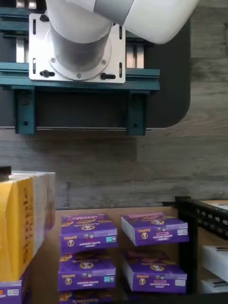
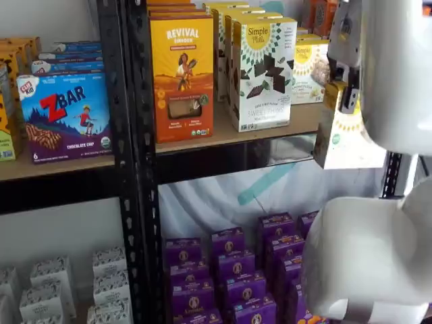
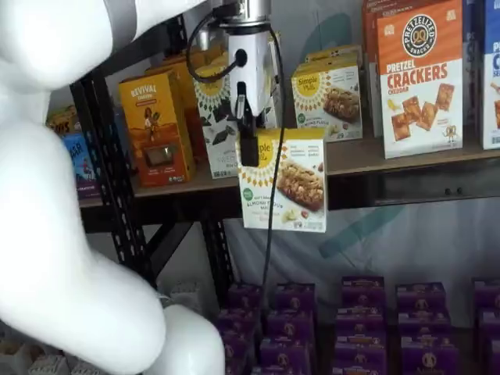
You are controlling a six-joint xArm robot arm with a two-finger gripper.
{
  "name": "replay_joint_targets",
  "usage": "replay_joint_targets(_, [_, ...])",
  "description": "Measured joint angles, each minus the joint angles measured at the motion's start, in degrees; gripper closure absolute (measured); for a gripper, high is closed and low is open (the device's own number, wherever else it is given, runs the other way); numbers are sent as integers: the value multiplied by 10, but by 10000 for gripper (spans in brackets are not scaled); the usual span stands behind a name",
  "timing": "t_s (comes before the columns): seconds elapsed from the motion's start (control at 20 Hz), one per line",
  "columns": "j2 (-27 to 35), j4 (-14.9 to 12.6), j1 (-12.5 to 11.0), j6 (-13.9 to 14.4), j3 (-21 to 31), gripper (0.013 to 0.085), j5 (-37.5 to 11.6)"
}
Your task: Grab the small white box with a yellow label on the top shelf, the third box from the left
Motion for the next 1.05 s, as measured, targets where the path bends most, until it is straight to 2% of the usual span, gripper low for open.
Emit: replay_joint_targets(1.05, [-35,5,1,3,33,610,1])
